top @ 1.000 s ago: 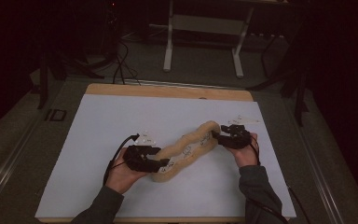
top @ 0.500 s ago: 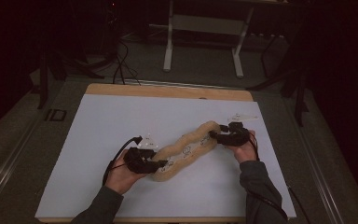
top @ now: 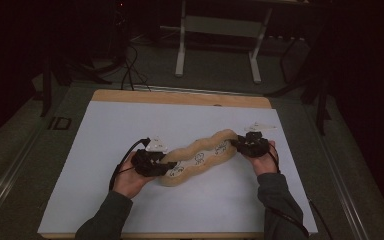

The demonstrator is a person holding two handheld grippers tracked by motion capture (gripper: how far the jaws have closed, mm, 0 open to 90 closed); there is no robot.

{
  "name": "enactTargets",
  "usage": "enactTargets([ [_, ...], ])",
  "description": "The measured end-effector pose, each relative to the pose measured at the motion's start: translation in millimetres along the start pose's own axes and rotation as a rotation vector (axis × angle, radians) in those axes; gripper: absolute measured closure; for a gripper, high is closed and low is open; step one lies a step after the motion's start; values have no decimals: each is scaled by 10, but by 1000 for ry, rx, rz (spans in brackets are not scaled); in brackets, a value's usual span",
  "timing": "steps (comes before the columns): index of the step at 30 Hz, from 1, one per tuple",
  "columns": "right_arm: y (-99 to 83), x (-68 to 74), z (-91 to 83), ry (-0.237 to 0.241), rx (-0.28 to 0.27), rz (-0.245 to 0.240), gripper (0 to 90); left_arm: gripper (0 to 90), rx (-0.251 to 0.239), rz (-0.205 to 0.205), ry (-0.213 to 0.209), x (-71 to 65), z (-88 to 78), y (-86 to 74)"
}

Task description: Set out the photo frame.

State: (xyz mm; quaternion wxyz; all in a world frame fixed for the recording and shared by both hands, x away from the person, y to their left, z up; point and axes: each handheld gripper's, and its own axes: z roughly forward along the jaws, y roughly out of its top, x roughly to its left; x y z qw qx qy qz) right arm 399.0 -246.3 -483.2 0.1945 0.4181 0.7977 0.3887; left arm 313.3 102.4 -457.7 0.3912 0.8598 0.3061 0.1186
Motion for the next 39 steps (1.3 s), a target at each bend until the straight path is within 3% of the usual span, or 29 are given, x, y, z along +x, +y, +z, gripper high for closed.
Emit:
enactTargets([
  [9,-35,7,-32,-20,-6,35,684,669,-14,31,26,122,26,51],
  [23,-74,72,-127,-56,8,49,698,650,-61,47,-3,432,108,38],
  [31,-115,179,-208,-80,12,27,705,603,-69,-4,10,556,137,-1],
  [39,-145,302,-261,-130,25,21,712,574,-71,-17,43,594,163,-1],
])
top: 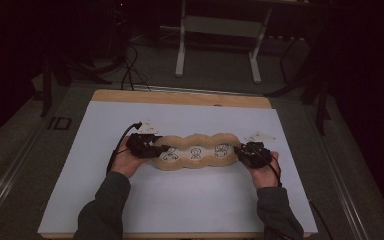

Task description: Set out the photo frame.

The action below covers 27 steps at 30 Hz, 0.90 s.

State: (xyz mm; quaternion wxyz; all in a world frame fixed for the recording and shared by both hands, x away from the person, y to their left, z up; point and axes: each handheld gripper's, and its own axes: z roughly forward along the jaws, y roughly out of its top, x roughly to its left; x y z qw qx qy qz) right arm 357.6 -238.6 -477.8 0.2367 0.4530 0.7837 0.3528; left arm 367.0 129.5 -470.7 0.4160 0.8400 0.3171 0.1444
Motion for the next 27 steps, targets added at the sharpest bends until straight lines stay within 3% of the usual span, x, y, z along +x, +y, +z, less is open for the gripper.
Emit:
enactTargets([
  [7,-61,37,-66,-6,-5,21,712,554,-12,-19,18,16,39,3],
  [27,-189,49,-199,5,-15,54,708,533,-17,-44,-12,12,94,11],
])
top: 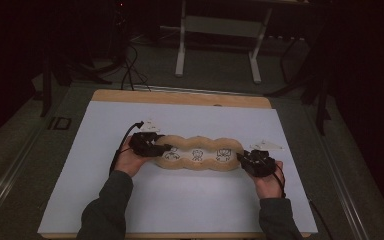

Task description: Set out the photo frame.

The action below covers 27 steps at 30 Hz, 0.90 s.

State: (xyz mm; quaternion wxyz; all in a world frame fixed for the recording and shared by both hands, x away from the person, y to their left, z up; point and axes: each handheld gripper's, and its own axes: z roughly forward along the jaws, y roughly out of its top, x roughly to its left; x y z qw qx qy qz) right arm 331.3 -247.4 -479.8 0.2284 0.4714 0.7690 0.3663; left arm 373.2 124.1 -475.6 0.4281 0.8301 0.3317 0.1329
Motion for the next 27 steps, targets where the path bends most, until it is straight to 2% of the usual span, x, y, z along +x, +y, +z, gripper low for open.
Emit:
enactTargets([
  [12,-38,-11,-34,15,-6,4,703,521,7,-13,-24,6,1,-3],
  [14,-39,-19,-38,24,-6,6,691,488,15,-20,-23,6,-2,-4],
  [16,-44,-30,-42,36,-8,9,656,466,25,-25,-24,4,-6,-12],
  [17,-52,-43,-54,56,-16,10,603,442,30,-21,-20,-1,-9,-20],
  [20,-54,-56,-73,66,-22,13,566,409,38,-12,-19,-23,-24,-44],
  [21,-53,-65,-87,68,-27,11,534,401,35,-12,-19,-28,-35,-51],
  [27,-50,-86,-122,85,-35,23,482,399,9,-33,-12,-30,-120,-100],
])
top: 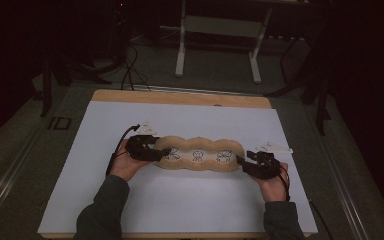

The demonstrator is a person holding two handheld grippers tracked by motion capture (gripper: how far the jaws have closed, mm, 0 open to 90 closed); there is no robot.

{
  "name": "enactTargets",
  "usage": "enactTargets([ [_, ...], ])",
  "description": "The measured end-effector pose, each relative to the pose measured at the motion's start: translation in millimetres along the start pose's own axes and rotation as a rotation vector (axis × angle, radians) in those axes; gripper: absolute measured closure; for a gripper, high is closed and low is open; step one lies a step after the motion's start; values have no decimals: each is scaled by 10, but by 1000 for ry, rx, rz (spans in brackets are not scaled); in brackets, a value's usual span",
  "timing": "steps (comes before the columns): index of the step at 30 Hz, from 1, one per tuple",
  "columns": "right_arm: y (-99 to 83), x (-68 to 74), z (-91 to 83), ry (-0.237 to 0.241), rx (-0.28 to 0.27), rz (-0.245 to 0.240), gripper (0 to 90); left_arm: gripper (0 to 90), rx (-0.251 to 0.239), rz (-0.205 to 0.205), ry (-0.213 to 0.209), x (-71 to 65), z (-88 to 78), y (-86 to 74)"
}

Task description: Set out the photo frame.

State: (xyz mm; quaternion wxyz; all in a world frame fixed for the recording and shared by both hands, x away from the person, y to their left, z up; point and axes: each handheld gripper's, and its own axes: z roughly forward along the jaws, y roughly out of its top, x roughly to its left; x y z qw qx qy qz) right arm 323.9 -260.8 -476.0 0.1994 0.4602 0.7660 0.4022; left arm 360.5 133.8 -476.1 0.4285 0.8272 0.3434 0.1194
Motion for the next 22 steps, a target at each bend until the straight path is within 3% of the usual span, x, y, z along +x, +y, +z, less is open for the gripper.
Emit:
enactTargets([
  [5,4,-18,-19,17,-2,18,464,400,-40,-31,13,37,-128,-66],
  [16,-51,-72,-120,35,-12,47,449,406,-95,-101,107,96,-448,-313],
  [19,-82,-99,-143,31,-15,54,445,406,-102,-126,156,61,-530,-420],
  [22,-153,-164,-165,20,-11,63,422,405,-76,-140,248,-12,-578,-595],
])
